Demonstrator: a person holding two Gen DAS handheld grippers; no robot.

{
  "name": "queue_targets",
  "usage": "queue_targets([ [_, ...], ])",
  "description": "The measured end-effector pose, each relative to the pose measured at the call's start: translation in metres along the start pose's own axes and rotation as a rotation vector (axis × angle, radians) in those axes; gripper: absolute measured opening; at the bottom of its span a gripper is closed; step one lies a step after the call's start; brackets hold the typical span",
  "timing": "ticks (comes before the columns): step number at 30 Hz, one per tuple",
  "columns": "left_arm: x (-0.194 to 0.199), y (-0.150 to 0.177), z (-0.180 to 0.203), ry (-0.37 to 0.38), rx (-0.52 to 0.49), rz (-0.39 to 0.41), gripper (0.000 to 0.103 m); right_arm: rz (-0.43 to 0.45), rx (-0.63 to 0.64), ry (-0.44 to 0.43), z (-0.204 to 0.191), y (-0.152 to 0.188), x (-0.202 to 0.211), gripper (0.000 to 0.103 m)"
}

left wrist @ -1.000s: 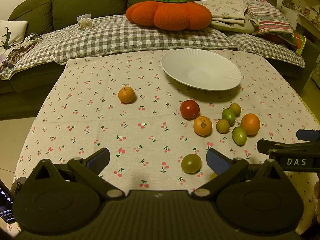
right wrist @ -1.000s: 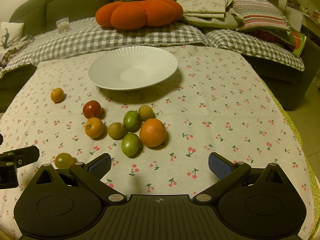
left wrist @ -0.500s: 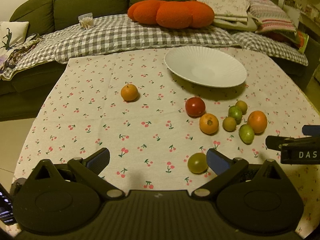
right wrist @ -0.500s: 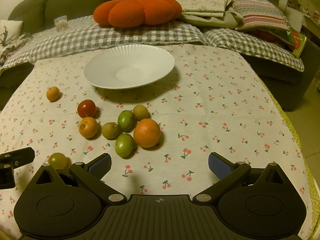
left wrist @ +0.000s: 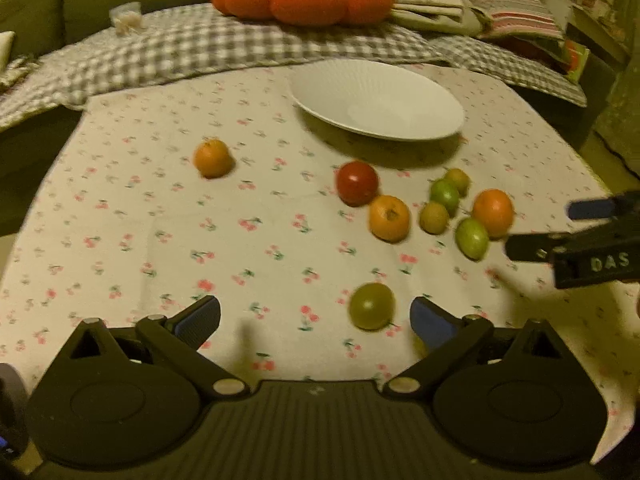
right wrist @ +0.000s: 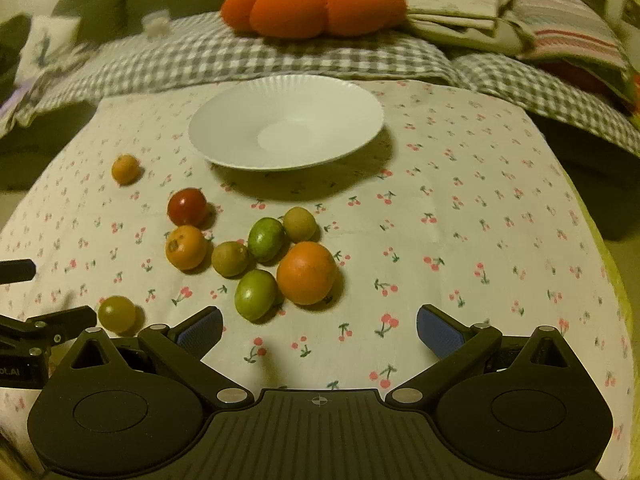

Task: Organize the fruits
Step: 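Grasp the yellow-green small tomato with the left tool while the right tool grasps the large orange, then carry both fruits onto the white plate and open both tools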

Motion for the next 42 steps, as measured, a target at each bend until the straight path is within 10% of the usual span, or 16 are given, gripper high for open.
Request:
queue_targets([
  [13,-0.015,0.004,0.015,0.150,-0.023,-0.072,0.043,-0.006,-0.015,-0.100,0.012,-0.013,-0.014,0.094],
  [42,-0.025,-0.007,0.015,0.138,-0.034,-0.053,0.026,-0.041,-0.133,-0.211,0.016,-0.026,-0.032,0.034],
])
Point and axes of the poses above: each gripper's, at about its wrist camera, not at the fingertips, and x roughly against the way its jaws point, z to its right, y to its underside, the point moved 5 cm from there along -x, roughly the way its jaws point, and after that the axes turned 8 degrees about -z, right-handed, at the moved point
